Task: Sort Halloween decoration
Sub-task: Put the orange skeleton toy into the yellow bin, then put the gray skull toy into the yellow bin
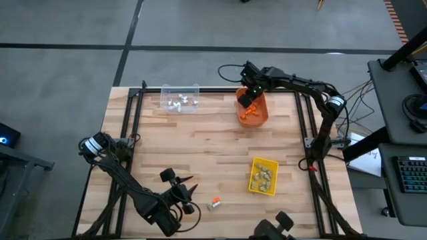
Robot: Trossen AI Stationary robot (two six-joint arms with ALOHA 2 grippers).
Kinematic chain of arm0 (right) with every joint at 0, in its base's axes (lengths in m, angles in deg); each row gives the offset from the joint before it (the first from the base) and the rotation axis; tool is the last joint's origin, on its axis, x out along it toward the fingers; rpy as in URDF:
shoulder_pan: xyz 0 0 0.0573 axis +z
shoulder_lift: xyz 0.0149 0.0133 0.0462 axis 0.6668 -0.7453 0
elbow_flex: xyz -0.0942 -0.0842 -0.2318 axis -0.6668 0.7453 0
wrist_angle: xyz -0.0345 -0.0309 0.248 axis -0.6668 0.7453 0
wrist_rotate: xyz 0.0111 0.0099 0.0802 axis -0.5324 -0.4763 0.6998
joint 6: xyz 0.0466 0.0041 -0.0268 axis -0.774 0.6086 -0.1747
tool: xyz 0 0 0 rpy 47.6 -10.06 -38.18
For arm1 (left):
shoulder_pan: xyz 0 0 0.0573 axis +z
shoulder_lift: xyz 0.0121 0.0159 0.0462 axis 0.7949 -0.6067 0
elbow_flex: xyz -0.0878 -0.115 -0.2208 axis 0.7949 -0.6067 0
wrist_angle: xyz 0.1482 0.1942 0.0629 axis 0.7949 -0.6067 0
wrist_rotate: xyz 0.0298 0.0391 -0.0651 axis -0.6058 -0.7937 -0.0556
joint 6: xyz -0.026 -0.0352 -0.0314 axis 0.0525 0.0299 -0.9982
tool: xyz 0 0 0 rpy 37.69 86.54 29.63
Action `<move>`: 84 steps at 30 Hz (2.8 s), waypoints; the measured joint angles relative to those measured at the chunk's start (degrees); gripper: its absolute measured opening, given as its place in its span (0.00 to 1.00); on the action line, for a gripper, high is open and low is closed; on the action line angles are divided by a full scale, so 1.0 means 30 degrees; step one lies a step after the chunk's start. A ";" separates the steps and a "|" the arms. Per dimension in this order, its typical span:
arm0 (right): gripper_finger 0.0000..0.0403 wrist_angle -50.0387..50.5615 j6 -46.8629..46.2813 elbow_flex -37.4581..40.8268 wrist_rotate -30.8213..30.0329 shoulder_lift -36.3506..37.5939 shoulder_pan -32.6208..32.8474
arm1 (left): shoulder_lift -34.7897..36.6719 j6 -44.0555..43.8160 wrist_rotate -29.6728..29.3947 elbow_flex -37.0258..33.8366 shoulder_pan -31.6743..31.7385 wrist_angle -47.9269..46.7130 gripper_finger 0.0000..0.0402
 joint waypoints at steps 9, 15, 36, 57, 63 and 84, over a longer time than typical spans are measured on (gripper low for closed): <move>0.22 -0.0005 -0.0122 0.0081 0.0468 0.0002 0.0002 | -0.0007 0.0005 0.0000 0.0000 0.0029 0.0002 0.39; 0.27 -0.0020 -0.0374 0.0081 0.0475 0.0000 0.0002 | -0.0007 0.0007 -0.0007 0.0000 0.0065 0.0000 0.39; 0.35 0.0365 -0.1816 -0.1143 0.0468 0.2741 0.0757 | -0.0007 0.0095 -0.0036 0.0000 0.0267 -0.0003 0.39; 0.30 0.0114 -0.2579 -0.0349 -0.3204 0.7401 1.1506 | -0.0015 0.0102 -0.0015 0.0000 0.0790 0.0567 0.39; 0.31 -0.1565 -0.2226 -0.0011 -0.3215 0.7277 1.4523 | -0.0015 0.0109 0.0000 0.0000 0.0794 0.0685 0.39; 0.32 -1.1125 -0.1667 0.6251 -0.3218 0.7423 1.8475 | -0.0015 0.3621 0.1600 0.0007 0.0938 0.3510 0.39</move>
